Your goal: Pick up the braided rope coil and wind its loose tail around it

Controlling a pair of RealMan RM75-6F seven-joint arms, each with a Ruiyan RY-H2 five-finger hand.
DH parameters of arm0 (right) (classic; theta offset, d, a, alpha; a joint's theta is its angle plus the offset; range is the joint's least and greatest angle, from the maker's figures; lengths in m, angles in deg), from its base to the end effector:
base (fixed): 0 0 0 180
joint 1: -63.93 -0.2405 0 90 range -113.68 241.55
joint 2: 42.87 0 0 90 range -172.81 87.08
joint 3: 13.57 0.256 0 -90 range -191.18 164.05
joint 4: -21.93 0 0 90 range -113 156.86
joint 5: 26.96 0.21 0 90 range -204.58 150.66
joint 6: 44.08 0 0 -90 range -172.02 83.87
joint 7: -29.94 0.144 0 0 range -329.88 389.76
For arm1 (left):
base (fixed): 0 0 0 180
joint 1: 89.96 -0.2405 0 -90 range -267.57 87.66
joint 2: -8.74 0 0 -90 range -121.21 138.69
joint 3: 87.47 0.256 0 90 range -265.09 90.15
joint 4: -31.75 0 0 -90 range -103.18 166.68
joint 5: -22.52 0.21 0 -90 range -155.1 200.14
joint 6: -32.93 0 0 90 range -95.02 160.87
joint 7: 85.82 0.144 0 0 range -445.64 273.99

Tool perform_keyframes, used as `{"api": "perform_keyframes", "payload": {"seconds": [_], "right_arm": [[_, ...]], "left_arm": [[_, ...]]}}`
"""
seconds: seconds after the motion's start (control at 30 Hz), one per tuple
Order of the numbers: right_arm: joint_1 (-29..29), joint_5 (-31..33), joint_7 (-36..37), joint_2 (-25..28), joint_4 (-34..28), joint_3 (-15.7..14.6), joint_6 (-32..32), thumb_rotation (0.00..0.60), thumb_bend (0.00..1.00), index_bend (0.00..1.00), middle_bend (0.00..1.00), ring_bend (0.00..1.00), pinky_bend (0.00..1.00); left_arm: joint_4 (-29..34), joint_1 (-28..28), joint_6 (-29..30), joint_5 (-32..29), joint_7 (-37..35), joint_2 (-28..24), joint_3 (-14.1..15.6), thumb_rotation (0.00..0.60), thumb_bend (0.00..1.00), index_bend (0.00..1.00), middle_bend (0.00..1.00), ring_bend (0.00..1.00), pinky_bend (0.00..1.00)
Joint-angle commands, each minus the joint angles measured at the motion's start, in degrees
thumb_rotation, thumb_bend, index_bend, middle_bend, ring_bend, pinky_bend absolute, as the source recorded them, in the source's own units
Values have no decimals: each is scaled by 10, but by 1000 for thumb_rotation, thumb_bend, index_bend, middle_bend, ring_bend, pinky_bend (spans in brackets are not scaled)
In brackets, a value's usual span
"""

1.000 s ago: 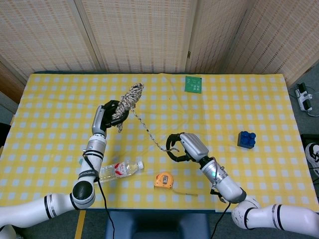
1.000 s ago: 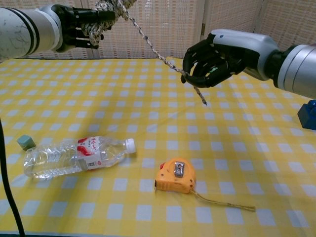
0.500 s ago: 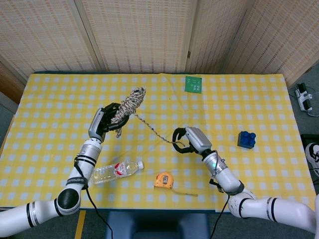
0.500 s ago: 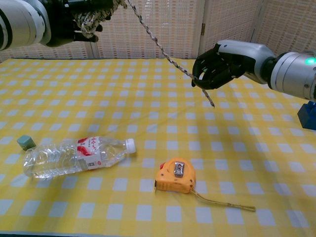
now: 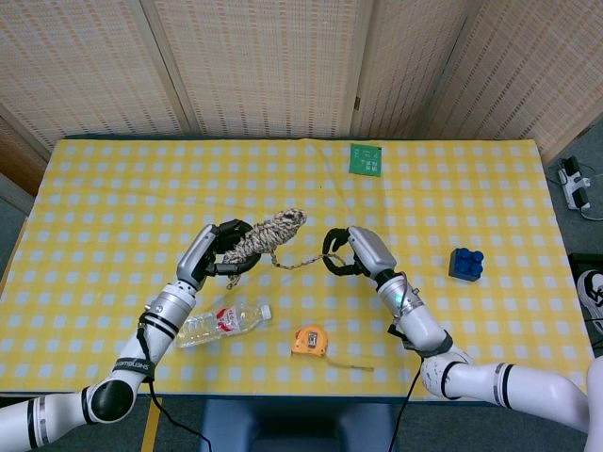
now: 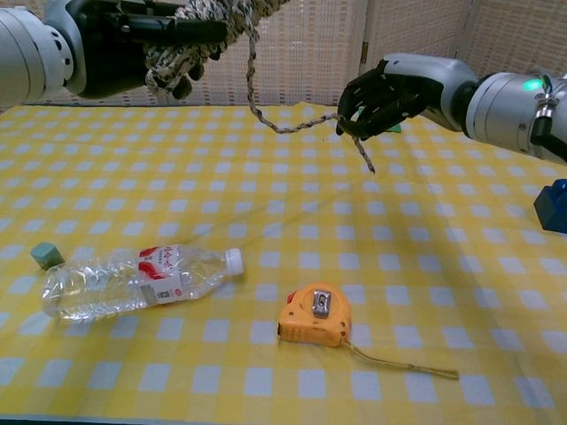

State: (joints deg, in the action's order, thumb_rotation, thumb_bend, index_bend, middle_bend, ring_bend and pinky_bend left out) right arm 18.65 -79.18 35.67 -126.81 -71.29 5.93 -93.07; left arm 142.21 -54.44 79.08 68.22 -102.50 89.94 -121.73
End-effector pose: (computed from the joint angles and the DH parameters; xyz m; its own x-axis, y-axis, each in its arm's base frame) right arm -0.1026 -0.3646 0.0128 -0.1689 -0.4371 0.8834 -0.9582 -0.1372 -0.2511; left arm -0.0618 0.3379 0.0571 -0.6399 0.4496 0.6232 0.7139 0.0479 0.6986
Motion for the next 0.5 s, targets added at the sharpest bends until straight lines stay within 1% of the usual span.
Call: {"api": "perform_keyframes", "payload": {"seconds": [0.03,0.3,0.4,0.5], "right_arm": [[-8,13,-8,9,-11,12,-2,600,550,674,485,441,345],[-27,58,-27,29,-43,37,0,600,549,674,485,442,345],[-30,65,-28,37,-56,43,-4,600,550,674,487,446,350],[-31,69,-29,44,-76,47,-9,600,550,674,488,446,367]], "left_arm": [[-9,1,-25,49,-6,-10,31,600,744,662,677,647,732],[-30,12,-74,143,-26,-30,74,600,745,663,677,636,712],[-44,19,-79,170,-22,-33,89,600,744,663,677,630,704],[-65,30,-71,190,-5,-27,106,600,744,663,677,628,701]]}}
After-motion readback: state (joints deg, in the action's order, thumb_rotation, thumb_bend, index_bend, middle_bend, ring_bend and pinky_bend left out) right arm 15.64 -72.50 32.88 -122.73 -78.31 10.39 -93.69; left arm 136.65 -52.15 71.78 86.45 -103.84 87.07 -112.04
